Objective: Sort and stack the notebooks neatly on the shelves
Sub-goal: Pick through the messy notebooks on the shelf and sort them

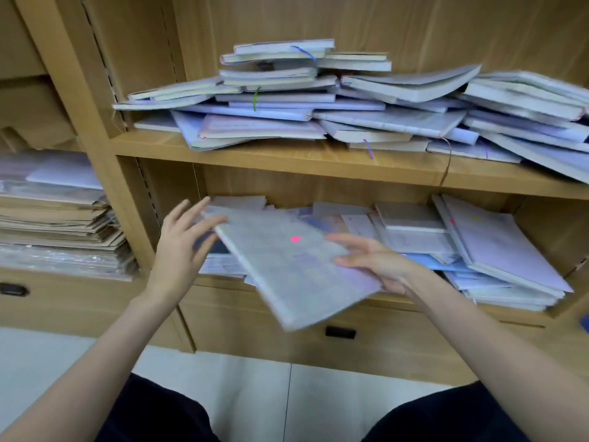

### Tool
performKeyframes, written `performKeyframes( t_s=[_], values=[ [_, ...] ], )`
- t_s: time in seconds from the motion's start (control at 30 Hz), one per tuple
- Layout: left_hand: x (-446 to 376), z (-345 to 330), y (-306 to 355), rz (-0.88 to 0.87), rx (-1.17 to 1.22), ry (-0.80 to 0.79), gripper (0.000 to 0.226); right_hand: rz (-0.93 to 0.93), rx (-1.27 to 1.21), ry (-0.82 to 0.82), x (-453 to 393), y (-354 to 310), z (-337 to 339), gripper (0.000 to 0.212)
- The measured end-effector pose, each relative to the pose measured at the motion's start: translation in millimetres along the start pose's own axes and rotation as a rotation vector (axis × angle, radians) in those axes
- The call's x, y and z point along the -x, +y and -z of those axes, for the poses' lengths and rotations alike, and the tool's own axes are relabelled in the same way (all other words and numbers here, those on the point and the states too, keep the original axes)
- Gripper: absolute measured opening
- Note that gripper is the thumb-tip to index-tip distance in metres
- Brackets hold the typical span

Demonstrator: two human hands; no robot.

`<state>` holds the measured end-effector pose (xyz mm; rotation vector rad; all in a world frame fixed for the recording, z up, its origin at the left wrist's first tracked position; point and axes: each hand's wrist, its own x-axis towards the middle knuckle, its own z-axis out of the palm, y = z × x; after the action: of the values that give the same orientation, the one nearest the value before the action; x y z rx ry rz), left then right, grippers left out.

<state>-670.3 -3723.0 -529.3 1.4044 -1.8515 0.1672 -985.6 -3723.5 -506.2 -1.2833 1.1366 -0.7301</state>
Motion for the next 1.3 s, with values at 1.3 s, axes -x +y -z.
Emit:
performKeyframes(
  t_s=[1.3],
  values=[
    [9.3, -104.3, -12.6, 0.186, -0.007, -0.5, 0.057, 0.054, 1.059, 0.141, -81.4, 59.8, 1.3, 0.08]
  ],
)
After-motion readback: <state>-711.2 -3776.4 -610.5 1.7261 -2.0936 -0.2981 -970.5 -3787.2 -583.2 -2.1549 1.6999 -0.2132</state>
